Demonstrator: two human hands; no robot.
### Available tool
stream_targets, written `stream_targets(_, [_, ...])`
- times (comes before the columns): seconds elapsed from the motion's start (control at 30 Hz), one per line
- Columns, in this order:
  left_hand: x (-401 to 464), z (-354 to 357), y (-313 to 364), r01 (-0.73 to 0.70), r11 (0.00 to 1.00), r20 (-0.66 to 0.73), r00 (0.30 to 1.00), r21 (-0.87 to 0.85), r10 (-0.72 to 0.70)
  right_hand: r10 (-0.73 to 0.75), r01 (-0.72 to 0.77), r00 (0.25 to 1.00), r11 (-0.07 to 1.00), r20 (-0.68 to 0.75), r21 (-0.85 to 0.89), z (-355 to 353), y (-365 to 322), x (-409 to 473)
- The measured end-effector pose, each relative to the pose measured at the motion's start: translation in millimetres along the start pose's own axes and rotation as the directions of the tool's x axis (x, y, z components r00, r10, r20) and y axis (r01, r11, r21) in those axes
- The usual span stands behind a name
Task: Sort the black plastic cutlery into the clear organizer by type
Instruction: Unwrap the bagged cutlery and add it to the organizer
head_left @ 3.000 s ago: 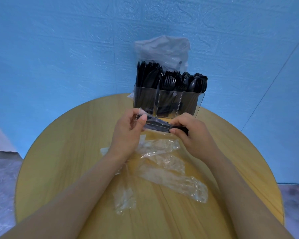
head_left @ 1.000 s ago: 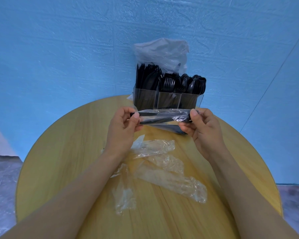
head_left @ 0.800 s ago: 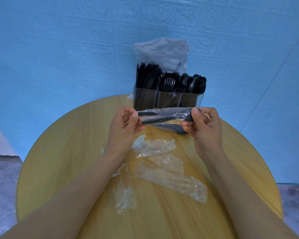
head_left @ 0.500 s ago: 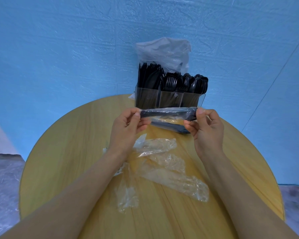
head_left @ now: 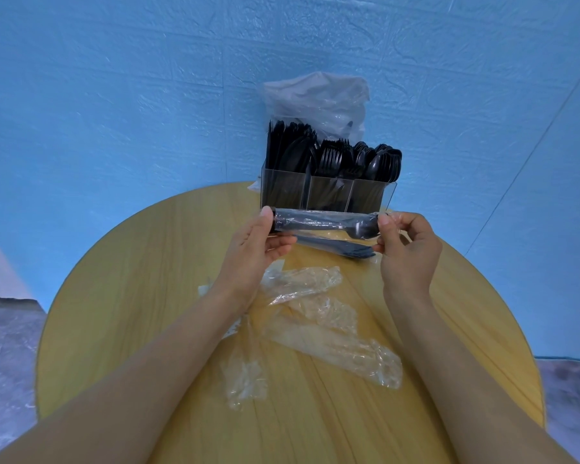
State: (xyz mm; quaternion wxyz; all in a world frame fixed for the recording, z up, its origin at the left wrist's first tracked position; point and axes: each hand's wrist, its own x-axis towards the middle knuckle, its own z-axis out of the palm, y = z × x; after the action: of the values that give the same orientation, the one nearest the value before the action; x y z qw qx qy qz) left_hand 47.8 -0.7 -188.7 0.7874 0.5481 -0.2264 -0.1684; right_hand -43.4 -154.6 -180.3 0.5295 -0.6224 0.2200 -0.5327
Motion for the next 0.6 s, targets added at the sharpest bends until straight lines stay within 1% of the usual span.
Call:
stream_targets(0.07, [0.9, -1.5, -1.3, -0.028, 0.995, -0.022, 0.999, 0.091, 0.031, -0.022, 0.023, 0.999, 0.999, 0.034, -0.036, 0.3, -1.0, -1.3])
stream_targets(0.13, [3.2, -3.5, -2.3, -0.042, 0.986, -0.076, 0.996, 0.162, 0.055, -0.027, 0.033, 0.995, 0.998, 0.092, -0.062, 1.6, -1.7, -3.2])
stream_targets(0.2, [4.7, -5.4, -2.3, -0.028, 0.986, -0.117, 0.992, 0.161, 0.048, -0.013, 0.02, 0.987, 0.999, 0.16, -0.04, 3.4, -2.2, -5.7])
stream_targets(0.27, [4.6, -5.8, -1.2, -0.024, 0.987, -0.119, 0.992, 0.158, 0.043, -0.021, 0.028, 0.979, 0.999, 0.201, -0.034, 4.2, -2.3, -6.9])
stream_targets(0.4, [4.8, -5.2, -1.8, -0.019, 0.987, -0.099, 0.994, 0.161, 0.036, -0.072, 0.081, 0.982, 0.996, 0.172, -0.044, 1.5, -1.7, -4.8])
stream_targets(0.47, [5.0, -5.3, -1.8, -0.013, 0.991, -0.092, 0.995, 0.136, 0.025, -0.077, 0.086, 0.985, 0.995, 0.154, -0.055, -0.1, 0.4, -2.1])
stream_targets(0.6, [5.1, -6.0, -2.5, -0.024, 0.991, -0.085, 0.996, 0.131, 0.035, -0.061, 0.076, 0.982, 0.994, 0.177, -0.078, -1.6, 4.4, 1.9])
